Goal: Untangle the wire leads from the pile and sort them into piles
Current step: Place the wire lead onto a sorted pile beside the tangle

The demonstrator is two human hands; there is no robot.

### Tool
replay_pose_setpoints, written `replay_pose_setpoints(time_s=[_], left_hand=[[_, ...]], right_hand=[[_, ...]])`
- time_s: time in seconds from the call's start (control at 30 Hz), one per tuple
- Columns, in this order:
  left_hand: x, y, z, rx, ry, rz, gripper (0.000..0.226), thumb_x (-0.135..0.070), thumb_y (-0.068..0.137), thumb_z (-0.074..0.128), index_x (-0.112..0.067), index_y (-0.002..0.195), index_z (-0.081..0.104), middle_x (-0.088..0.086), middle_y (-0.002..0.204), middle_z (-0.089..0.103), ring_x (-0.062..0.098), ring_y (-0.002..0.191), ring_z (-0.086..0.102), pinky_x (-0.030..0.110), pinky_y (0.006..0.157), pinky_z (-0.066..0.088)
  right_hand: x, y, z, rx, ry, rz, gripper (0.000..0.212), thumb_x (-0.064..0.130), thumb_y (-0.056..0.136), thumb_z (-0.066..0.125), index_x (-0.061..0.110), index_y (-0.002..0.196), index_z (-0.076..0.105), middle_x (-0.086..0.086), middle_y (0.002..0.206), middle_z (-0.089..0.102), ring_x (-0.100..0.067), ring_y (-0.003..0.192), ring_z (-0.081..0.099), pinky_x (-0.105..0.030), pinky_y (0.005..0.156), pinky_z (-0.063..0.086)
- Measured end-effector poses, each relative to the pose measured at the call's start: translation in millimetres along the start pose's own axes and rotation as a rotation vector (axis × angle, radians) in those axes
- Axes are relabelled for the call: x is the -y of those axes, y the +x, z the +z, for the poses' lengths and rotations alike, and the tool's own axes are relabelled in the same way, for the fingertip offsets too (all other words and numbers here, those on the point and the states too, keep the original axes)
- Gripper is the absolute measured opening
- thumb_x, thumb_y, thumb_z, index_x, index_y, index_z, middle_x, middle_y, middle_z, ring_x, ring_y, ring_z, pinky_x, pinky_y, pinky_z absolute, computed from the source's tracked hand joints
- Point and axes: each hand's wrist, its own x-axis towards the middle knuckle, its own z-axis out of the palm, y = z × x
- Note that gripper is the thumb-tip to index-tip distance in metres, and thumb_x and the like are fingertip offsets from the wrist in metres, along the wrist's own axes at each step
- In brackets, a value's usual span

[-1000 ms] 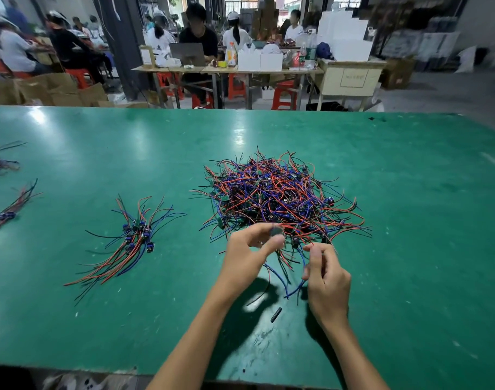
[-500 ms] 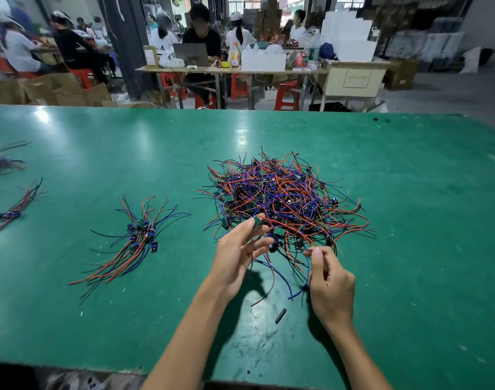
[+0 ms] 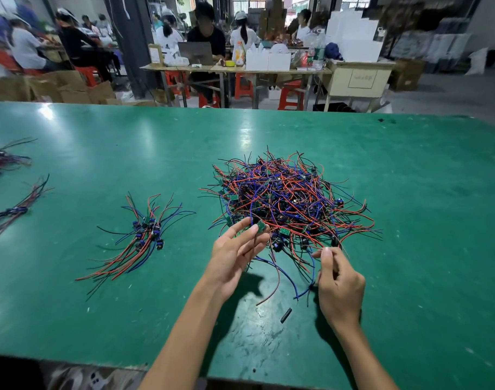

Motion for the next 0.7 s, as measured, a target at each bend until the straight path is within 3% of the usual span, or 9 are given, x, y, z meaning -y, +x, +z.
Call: replay_pose_setpoints(time_s=[0.17,0.3,0.4,0.47,0.53,0.63,0.7], left_hand=[[-9.0,-2.4,-6.6,-0.022,0.078,0.107,0.046,-0.015,0.078,0.077,-0.004,0.121,0.065,0.019,0.108,0.075,0.021,0.087,0.076,0.021,0.076,0.058],[-39.5,6.7,-25.3,-0.231,0.235,0.567,0.019,-0.004,0.084,0.076,-0.007,0.103,0.072,0.012,0.099,0.078,0.023,0.091,0.075,0.024,0.082,0.059],[-66.9,13.5,-57.8,-0.452,0.572,0.932,0.019,0.000,0.089,0.072,-0.013,0.102,0.075,0.002,0.101,0.077,0.014,0.097,0.073,0.028,0.093,0.056],[-77.1,16.9,-88.6,-0.617,0.872,1.049,0.018,0.001,0.089,0.071,-0.010,0.102,0.077,0.006,0.110,0.075,0.014,0.106,0.071,0.025,0.100,0.051],[-76.1,18.2,-117.7,-0.726,1.158,0.926,0.020,0.006,0.088,0.067,0.000,0.105,0.077,0.014,0.119,0.071,0.024,0.115,0.067,0.023,0.107,0.042],[-59.0,12.1,-143.6,-0.783,1.290,0.609,0.027,0.009,0.089,0.060,0.008,0.113,0.072,0.027,0.136,0.058,0.039,0.126,0.056,0.038,0.117,0.035],[-45.8,4.1,-141.6,-0.829,1.283,0.689,0.029,0.012,0.087,0.059,0.004,0.112,0.073,0.025,0.139,0.053,0.037,0.128,0.053,0.039,0.116,0.036]], right_hand=[[-0.8,-0.2,-0.8,0.038,0.017,-0.011,0.043,0.055,0.099,0.037,0.025,0.087,0.065,0.001,0.052,0.054,-0.014,0.047,0.054,-0.037,0.053,0.047],[0.3,0.0,0.0,0.069,0.024,-0.008,0.036,0.054,0.099,0.039,0.029,0.088,0.062,0.010,0.062,0.063,-0.013,0.051,0.060,-0.038,0.056,0.052],[-0.2,0.5,1.8,0.075,-0.012,-0.013,0.035,0.053,0.099,0.041,0.028,0.087,0.063,0.026,0.068,0.063,-0.008,0.056,0.060,-0.030,0.053,0.044],[-1.0,0.3,2.3,0.073,-0.037,-0.015,0.038,0.055,0.098,0.041,0.027,0.084,0.063,0.017,0.062,0.064,-0.009,0.053,0.058,-0.031,0.053,0.044],[-1.4,0.3,2.0,0.070,-0.072,-0.012,0.044,0.061,0.095,0.040,0.026,0.081,0.062,0.004,0.056,0.061,-0.015,0.054,0.058,-0.035,0.056,0.048],[-1.9,0.3,2.4,0.066,-0.101,-0.012,0.046,0.062,0.095,0.040,0.027,0.078,0.065,0.008,0.054,0.060,-0.008,0.053,0.056,-0.030,0.055,0.044],[0.0,-0.4,3.2,0.042,-0.079,-0.039,0.041,0.056,0.098,0.042,0.028,0.079,0.066,0.013,0.056,0.061,-0.006,0.053,0.056,-0.027,0.051,0.041]])
